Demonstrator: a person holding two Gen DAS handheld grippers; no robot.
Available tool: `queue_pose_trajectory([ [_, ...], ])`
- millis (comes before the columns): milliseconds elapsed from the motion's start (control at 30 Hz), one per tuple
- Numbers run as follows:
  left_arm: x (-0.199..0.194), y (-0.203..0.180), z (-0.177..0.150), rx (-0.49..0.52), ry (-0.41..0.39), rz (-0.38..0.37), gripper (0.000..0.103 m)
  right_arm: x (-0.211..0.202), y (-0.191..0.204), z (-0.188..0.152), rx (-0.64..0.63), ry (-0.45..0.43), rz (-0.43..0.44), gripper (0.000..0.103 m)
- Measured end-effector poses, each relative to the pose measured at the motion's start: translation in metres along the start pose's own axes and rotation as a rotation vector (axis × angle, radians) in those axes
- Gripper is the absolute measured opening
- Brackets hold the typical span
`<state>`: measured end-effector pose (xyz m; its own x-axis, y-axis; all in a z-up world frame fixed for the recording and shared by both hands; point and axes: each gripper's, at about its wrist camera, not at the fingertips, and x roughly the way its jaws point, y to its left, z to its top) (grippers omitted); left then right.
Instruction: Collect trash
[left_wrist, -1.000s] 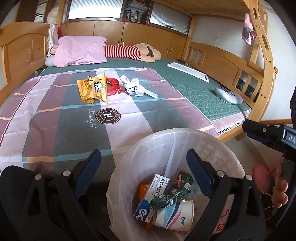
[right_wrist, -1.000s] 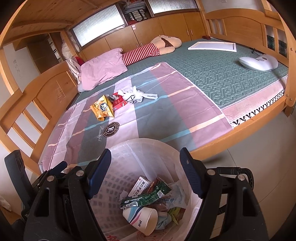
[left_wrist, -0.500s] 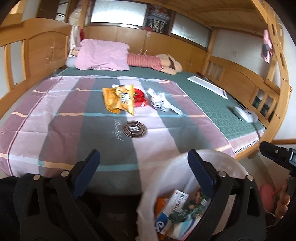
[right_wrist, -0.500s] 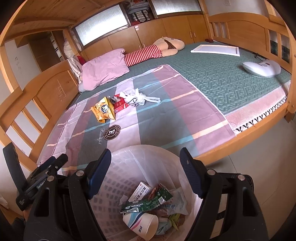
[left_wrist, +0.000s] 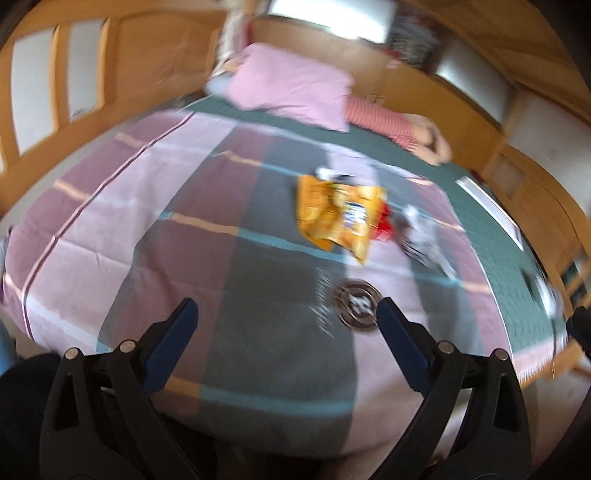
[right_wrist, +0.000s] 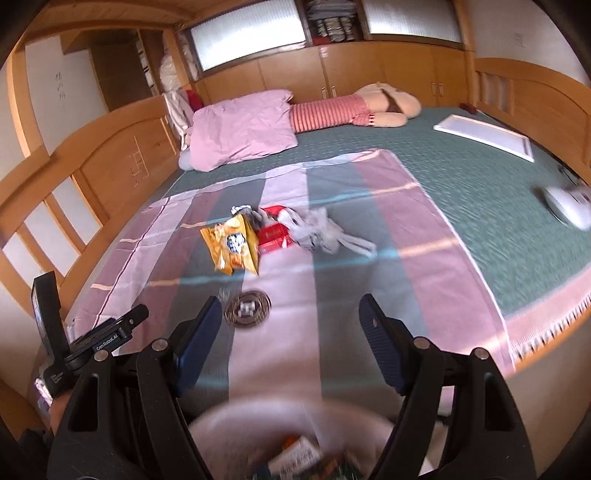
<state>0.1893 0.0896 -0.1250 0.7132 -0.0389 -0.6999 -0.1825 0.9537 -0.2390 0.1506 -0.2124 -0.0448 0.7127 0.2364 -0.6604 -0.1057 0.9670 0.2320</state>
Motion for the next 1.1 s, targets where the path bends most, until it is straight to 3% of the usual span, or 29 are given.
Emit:
queue_pose_trajectory([
  [200,0.035,0.021,0.012,0.036,-0.015,0.083,0.098,0.108,0.034,0.051,-0.009,0.092,0.052,0.075],
  [267,0.047,0.039,0.009,-0.034,0.067,0.158,0.098,0.145,0.047,0.060,-0.019,0.123,0.084,0.075],
  [367,0.048,0.061,0.010,-0.177,0.080,0.126,0.098,0.206,0.059,0.073,0.011,0.166,0.090,0.075],
  [500,0.051,0.072,0.011,-0.223,0.088,0.150,0.098,0.274,0.058,0.079,0.116,0.244,0.121,0.075],
  [600,0.054,0.074,0.011,-0.237,0.106,0.167,0.098,0.293,0.062,0.076,0.160,0.263,0.168,0.068],
  [667,0.057,0.076,0.010,-0.249,0.111,0.173,0.098,0.298,0.069,0.075,0.151,0.275,0.192,0.034],
  [733,0.056,0.079,0.010,-0.266,0.103,0.180,0.098,0.298,0.076,0.070,0.137,0.294,0.221,0.009],
  [767,0.056,0.080,0.011,-0.278,0.095,0.183,0.098,0.295,0.078,0.067,0.136,0.301,0.238,0.005],
  [1000,0.041,0.100,0.009,-0.409,0.032,0.184,0.098,0.267,0.093,0.039,0.142,0.397,0.367,0.002],
  [1100,0.034,0.108,0.007,-0.470,-0.004,0.183,0.099,0.252,0.100,0.018,0.149,0.489,0.435,0.002],
])
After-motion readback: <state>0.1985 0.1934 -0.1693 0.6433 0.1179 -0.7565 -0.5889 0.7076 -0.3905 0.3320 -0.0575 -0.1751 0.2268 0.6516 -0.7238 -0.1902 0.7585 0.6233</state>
